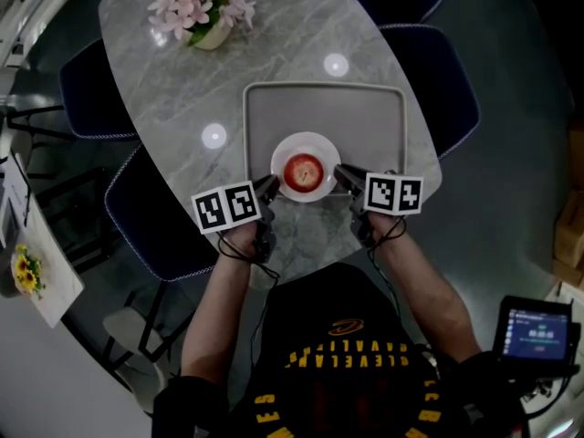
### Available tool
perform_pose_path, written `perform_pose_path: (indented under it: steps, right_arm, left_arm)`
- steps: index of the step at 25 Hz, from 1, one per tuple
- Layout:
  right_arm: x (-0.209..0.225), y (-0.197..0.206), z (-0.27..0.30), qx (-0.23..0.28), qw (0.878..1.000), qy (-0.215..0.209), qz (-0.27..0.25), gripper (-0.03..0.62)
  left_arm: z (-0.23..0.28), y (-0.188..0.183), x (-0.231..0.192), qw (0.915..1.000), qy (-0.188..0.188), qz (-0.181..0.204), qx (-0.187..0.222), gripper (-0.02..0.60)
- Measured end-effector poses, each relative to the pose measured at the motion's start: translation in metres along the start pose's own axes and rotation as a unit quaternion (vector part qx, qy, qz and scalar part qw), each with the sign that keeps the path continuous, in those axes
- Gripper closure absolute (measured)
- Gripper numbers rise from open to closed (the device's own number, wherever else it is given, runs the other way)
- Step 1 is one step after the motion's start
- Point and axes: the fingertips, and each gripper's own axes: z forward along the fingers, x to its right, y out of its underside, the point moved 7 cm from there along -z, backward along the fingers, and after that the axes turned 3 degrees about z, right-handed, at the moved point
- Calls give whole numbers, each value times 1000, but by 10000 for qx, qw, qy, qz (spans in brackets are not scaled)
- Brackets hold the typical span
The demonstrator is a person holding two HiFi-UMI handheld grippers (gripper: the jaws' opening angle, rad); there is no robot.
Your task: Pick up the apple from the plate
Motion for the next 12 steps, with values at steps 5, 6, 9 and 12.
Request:
perform_pose_path:
  steps: [5, 6, 9, 12]
  right_arm:
    - [0, 11, -3, -73, 9999, -27, -91, 546]
    - [-1, 14, -4, -90, 9999, -37, -104, 546]
    - [-4, 30, -11, -149, 9998, -48, -148, 546]
    - [-5, 45, -16, -234, 9994, -63, -233, 545]
  left_arm:
    - [-7, 17, -1, 10000, -62, -20, 37, 551]
    - [-9, 21, -1, 10000, -73, -22, 46, 551]
    - [-18, 37, -1, 9999, -89, -49, 63, 551]
    - [-25, 53, -5, 9998, -98, -133, 92, 551]
